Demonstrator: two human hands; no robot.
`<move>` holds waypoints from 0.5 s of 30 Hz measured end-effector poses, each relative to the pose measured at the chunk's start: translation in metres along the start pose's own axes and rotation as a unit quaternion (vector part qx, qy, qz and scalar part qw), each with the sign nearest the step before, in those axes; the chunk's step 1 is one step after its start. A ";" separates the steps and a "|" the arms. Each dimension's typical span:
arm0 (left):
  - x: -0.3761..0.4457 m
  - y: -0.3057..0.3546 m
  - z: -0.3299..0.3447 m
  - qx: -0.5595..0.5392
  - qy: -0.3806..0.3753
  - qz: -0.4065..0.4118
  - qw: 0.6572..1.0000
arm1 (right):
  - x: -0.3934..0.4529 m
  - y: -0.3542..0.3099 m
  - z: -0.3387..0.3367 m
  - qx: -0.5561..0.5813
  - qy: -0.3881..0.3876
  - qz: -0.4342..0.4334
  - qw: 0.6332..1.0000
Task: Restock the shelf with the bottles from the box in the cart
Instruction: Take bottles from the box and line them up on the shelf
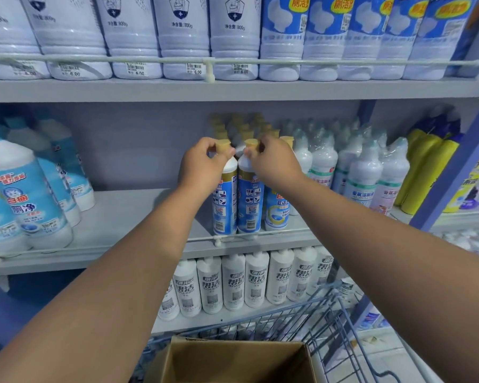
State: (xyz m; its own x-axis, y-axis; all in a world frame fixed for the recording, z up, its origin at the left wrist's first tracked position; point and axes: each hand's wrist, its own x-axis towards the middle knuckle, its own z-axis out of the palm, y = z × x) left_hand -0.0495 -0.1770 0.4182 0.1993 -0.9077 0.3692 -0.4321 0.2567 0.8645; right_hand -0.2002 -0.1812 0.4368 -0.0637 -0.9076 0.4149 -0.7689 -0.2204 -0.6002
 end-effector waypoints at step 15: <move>-0.074 -0.109 0.028 -0.012 -0.066 -0.045 0.997 | -0.107 0.069 0.084 0.153 0.036 0.108 0.982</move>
State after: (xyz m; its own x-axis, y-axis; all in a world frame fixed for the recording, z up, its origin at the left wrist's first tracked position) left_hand -0.0420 -0.1474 0.2869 0.1177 -0.9631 0.2421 -0.3953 0.1782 0.9011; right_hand -0.1933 -0.1295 0.2936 -0.2576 -0.9199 0.2956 -0.5057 -0.1324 -0.8525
